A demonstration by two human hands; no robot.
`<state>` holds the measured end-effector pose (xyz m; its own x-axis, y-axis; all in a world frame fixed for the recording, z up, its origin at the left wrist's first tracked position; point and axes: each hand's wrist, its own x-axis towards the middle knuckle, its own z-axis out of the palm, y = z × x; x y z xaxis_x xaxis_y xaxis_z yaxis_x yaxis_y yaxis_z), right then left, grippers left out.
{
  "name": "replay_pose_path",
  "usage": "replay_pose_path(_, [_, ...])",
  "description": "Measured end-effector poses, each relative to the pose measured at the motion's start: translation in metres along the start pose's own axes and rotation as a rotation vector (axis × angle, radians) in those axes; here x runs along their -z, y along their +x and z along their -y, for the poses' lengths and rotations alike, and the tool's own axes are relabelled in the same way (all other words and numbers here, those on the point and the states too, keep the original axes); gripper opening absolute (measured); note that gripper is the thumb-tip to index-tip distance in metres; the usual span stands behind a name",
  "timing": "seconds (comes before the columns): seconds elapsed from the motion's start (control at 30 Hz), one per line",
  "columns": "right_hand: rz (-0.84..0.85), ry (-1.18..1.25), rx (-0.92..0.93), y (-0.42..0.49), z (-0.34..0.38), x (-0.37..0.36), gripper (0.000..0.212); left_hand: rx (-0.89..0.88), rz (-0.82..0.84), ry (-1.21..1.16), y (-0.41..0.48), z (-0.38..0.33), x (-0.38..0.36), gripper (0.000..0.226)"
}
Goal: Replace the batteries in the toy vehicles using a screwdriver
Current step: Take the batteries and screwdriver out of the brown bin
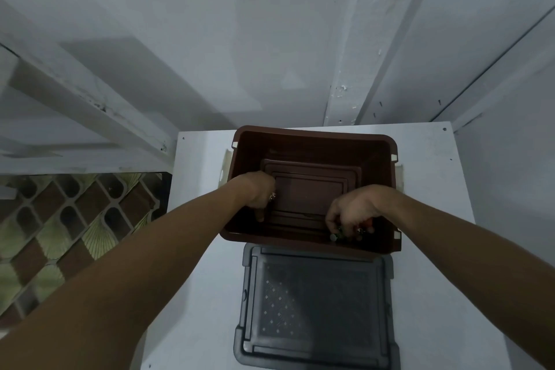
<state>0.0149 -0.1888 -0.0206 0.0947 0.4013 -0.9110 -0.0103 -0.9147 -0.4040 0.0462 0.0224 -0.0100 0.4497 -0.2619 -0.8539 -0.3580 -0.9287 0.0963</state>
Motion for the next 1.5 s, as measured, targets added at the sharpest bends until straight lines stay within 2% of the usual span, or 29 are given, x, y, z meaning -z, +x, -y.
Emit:
replay_pose_path(0.37, [-0.008, 0.027, 0.02, 0.001, 0.001, 0.0, 0.023, -0.039, 0.042, -0.044, 0.0, -0.004, 0.003, 0.048])
replay_pose_path(0.5, [-0.081, 0.075, 0.033, -0.001, 0.004, 0.001, 0.024, -0.122, 0.043, -0.27, -0.007, 0.001, 0.014, 0.015])
replay_pose_path(0.67, [-0.18, 0.168, 0.069, -0.019, 0.013, 0.005, 0.023, -0.155, 0.033, -0.527, -0.023, 0.006, 0.021, 0.023])
replay_pose_path(0.87, [-0.33, 0.322, 0.091, -0.058, 0.027, 0.008, 0.02, -0.234, -0.068, -0.786, -0.063, 0.01, 0.033, 0.046])
replay_pose_path(1.1, [-0.526, 0.387, 0.186, -0.151, 0.075, 0.01, 0.023, -0.296, -0.266, -1.011, -0.169, 0.01, 0.057, 0.059])
replay_pose_path(1.33, [-0.69, 0.355, 0.339, -0.254, 0.18, 0.026, 0.022, -0.323, -0.54, -1.055, -0.315, 0.03, 0.104, 0.055])
replay_pose_path(1.5, [-0.745, 0.291, 0.453, -0.302, 0.278, 0.038, 0.021, -0.365, -0.714, -1.031, -0.413, 0.077, 0.127, 0.054])
